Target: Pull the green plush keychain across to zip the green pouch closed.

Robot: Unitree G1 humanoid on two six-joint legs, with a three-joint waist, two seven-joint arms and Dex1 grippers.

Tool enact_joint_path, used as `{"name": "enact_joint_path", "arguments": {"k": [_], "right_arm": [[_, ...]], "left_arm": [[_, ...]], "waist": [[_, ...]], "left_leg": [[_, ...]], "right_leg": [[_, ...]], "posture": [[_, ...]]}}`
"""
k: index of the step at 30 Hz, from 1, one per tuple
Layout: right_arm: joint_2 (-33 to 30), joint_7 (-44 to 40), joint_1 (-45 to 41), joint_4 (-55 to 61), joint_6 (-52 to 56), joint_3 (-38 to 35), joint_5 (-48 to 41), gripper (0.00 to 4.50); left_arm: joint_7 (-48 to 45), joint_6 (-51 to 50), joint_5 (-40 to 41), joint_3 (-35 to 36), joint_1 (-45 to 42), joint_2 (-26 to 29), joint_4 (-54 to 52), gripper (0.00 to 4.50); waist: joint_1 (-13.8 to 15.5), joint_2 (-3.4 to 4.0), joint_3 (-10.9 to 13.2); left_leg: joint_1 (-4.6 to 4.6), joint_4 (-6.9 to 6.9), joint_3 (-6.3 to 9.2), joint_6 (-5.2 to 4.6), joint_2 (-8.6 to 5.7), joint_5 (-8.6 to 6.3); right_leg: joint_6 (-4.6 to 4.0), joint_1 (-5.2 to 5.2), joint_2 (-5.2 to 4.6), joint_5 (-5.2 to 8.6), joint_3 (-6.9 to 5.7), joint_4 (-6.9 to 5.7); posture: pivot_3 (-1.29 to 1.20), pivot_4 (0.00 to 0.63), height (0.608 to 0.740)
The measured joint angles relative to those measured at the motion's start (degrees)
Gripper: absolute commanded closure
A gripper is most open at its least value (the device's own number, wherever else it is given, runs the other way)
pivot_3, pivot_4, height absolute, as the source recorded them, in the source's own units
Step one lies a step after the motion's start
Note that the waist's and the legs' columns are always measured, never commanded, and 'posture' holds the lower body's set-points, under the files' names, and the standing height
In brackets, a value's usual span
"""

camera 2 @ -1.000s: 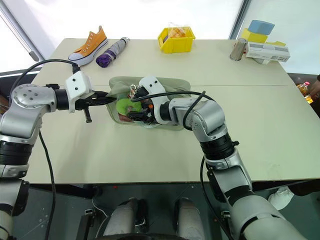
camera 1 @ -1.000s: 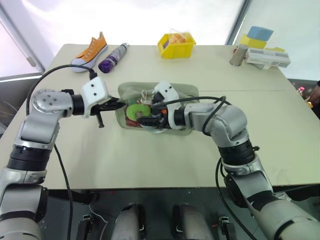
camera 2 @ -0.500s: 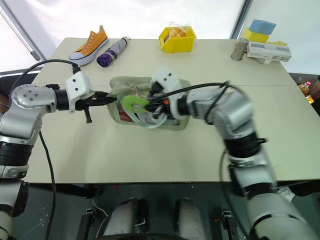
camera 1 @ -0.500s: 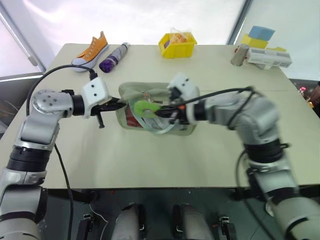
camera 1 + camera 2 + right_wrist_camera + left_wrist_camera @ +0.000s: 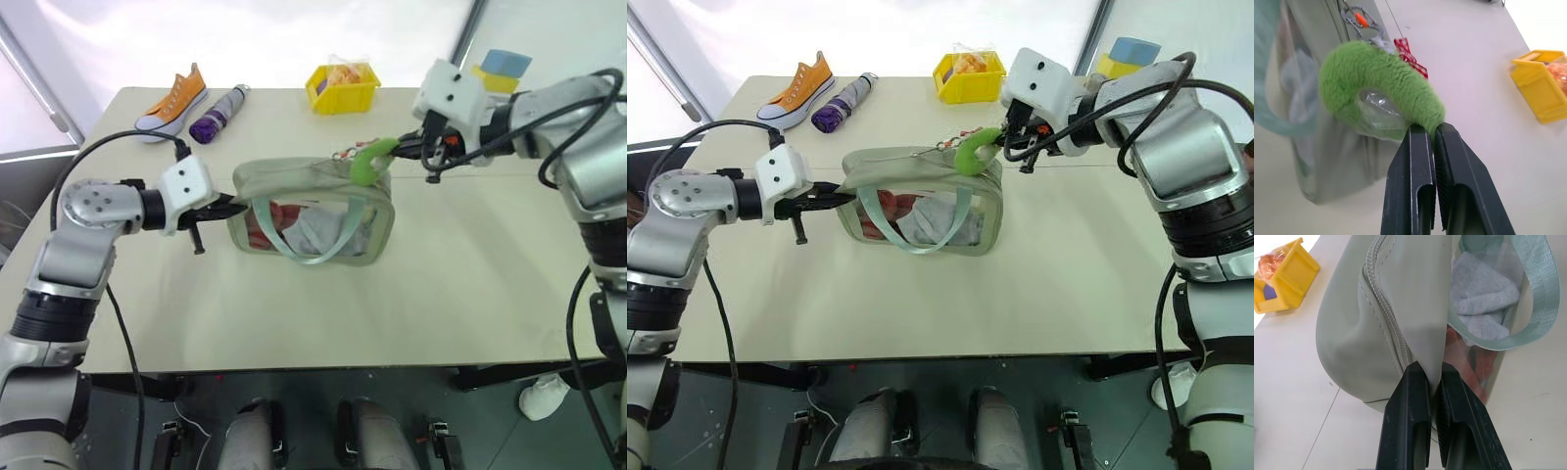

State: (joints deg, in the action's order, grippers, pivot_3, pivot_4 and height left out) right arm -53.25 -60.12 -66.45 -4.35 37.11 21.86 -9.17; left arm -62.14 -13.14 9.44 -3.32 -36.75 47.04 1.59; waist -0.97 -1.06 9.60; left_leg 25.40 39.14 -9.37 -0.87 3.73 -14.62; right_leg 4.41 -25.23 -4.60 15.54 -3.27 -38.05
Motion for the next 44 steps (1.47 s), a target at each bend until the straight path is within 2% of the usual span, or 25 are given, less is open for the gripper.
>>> {"name": "enact_joint_path", "arguments": {"k": [6, 10, 13, 16, 20, 25, 27, 30, 35, 37, 41, 44], "right_arm": [[-6.16, -1.12, 3.57, -7.36, -14.64, 2.11, 12.19, 4.46], [-8.39, -1.57, 7.05, -9.81, -19.82, 2.06, 17.34, 4.46], [-8.85, -1.41, 12.83, -9.4, -21.16, 0.7, 19.02, 4.46], [-6.77, -0.35, 21.25, -7.33, -18.45, -1.28, 18.79, 4.46], [0.93, 2.62, 31.8, -0.41, -11.42, -3.06, 16.92, 4.46], [3.9, 5.2, 34.26, 2.39, -10.47, -3.76, 19.48, 4.46], [4.93, 5.47, 33.29, 0.79, -11.66, -3.95, 19.93, 4.46], [6.33, 4.61, 30.32, -2.19, -11.92, -5.38, 18.5, 3.43], [4.7, -1.18, 23.02, -2.16, -7.6, -10.43, 11.87, 0.84], [2.38, -4.54, 20.78, -1.03, -5.15, -12.26, 9.21, 0.04], [-1.9, -11.95, 18.78, 2.67, 2.2, -15.29, 2.13, 0.04], [-2.1, -13.25, 17.85, 3.44, 6.4, -16.73, -1.39, 0.04]], "left_arm": [[0.95, -0.4, 0.26, 0.14, 1.19, -0.12, -1.45, 4.5], [1.32, -0.93, 0.37, 0.78, 2.22, 0.0, -2.42, 4.5], [1.45, -1.46, 0.56, 0.71, 2.33, -0.16, -2.81, 4.5], [1.87, -1.84, 0.68, 0.7, 2.35, -0.42, -2.94, 4.5], [2.56, -2.86, 0.69, 0.75, 2.34, -0.49, -2.94, 4.5], [2.71, -3.99, 0.63, 0.7, 2.71, -0.48, -2.91, 4.5], [3.09, -4.12, 0.5, 0.73, 2.74, -0.48, -2.92, 4.5], [4.17, -4.28, 0.43, 0.84, 2.72, -1.02, -2.9, 3.37], [4.24, -9.36, 3.89, 2.22, 2.16, -1.43, -2.7, 0.74], [3.27, -12.74, 6.23, 4.13, 0.86, 0.21, -2.3, 0.0], [0.73, -20.31, 10.06, 7.93, -3.07, 6.37, -0.97, 0.0], [-1.11, -21.65, 11.35, 9.03, -3.78, 8.1, 1.22, 0.0]], "waist": [[0.11, 0.01, 0.0], [0.06, 0.06, 0.02], [0.13, 0.04, 0.0], [0.22, 0.03, 0.0], [0.17, 0.08, -0.04], [-0.28, -0.12, -0.19], [-0.46, -0.14, -0.2], [-0.52, -0.1, -0.18], [0.16, -0.03, -0.06], [0.31, -0.05, -0.04], [0.11, -0.06, -0.03], [0.01, -0.02, -0.05]], "left_leg": [[-0.01, 0.01, -0.06, 0.01, -0.01, 0.01], [-0.04, 0.0, -0.07, 0.04, 0.0, 0.02], [-0.07, 0.02, -0.07, 0.05, 0.0, 0.03], [-0.07, 0.04, -0.05, 0.06, 0.0, 0.03], [-0.15, 0.04, -0.02, 0.09, -0.02, 0.05], [-0.98, -0.16, -0.04, 0.09, 0.01, 0.0], [-0.99, -0.16, -0.04, 0.09, 0.04, 0.0], [-0.94, -0.17, -0.04, 0.09, 0.04, 0.01], [-0.8, -0.14, -0.05, 0.08, 0.04, 0.01], [-0.76, -0.13, -0.02, 0.06, 0.03, 0.0], [-0.74, -0.13, 0.01, 0.02, 0.03, -0.03], [-0.77, -0.14, 0.01, 0.02, 0.03, -0.03]], "right_leg": [[0.0, 0.0, -0.06, 0.0, 0.01, 0.01], [0.0, -0.01, -0.04, 0.0, 0.0, -0.02], [0.01, 0.07, -0.04, 0.0, 0.0, 0.0], [0.01, 0.11, -0.04, 0.0, 0.0, 0.0], [0.01, 0.18, 0.02, 0.0, -0.01, -0.03], [0.0, 0.94, 0.03, 0.03, 0.0, 0.15], [0.0, 0.95, 0.04, 0.03, 0.01, 0.14], [0.0, 0.89, 0.01, 0.02, 0.04, 0.13], [0.01, 0.76, 0.01, 0.02, 0.04, 0.09], [0.01, 0.74, -0.03, 0.02, 0.04, 0.1], [0.0, 0.73, -0.05, 0.02, 0.03, 0.11], [0.0, 0.73, -0.05, 0.03, 0.03, 0.1]], "posture": [[0.0, 0.15, 0.74], [0.0, 0.15, 0.74], [0.0, 0.15, 0.74], [0.0, 0.15, 0.74], [0.0, 0.15, 0.74], [0.0, 0.15, 0.74], [0.0, 0.15, 0.74], [0.0, 0.15, 0.74], [0.0, 0.15, 0.74], [0.0, 0.15, 0.74], [0.0, 0.15, 0.74], [0.0, 0.15, 0.74]]}}
